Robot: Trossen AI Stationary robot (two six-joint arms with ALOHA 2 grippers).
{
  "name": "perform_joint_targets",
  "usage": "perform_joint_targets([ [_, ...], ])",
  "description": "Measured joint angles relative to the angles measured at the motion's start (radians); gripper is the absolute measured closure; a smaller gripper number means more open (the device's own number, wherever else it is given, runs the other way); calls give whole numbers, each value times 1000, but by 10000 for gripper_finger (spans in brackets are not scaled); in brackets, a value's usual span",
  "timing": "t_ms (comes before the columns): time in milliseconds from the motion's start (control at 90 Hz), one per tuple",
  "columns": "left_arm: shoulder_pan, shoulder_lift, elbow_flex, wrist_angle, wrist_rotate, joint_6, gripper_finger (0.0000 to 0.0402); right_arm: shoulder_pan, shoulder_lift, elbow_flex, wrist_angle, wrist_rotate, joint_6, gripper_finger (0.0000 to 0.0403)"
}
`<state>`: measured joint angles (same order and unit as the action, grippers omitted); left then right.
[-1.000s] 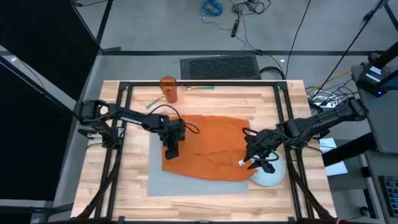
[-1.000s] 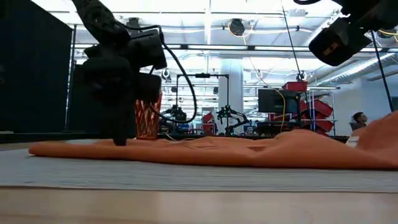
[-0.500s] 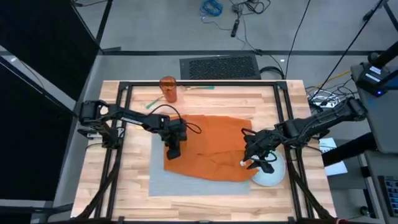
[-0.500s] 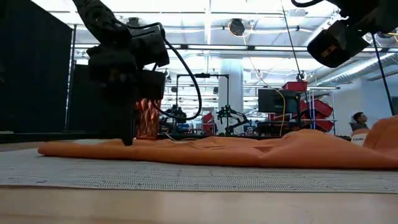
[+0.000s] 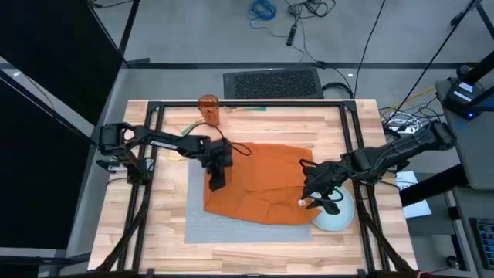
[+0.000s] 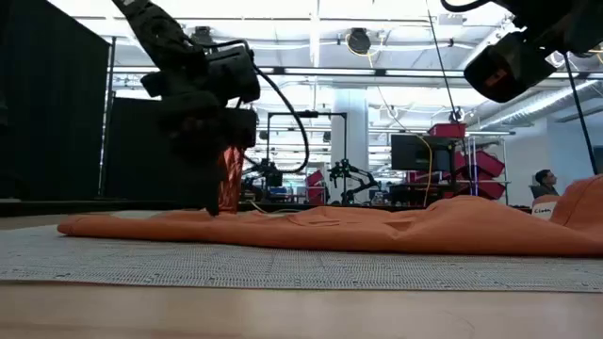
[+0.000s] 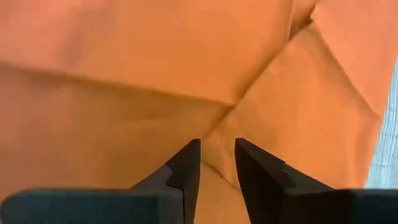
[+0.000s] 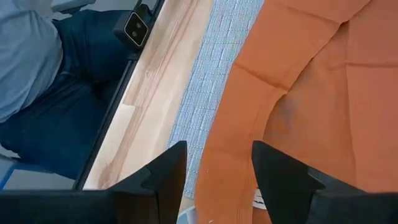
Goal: Set table place
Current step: Fold the orange table napkin
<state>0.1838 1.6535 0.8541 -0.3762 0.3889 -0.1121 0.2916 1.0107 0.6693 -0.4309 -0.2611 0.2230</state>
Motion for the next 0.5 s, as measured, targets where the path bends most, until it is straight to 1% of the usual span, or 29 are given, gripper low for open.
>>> perform_joint_targets([
  [156, 13, 0, 21, -1, -6, 23, 306, 0, 0, 0, 0, 0, -2, 236],
  [311, 11, 0, 21, -40, -5, 49, 294, 0, 0, 0, 3, 0, -2, 236],
  [500, 13, 0, 21, -63, 0, 51, 292, 0, 0, 0, 28, -1, -3, 236],
])
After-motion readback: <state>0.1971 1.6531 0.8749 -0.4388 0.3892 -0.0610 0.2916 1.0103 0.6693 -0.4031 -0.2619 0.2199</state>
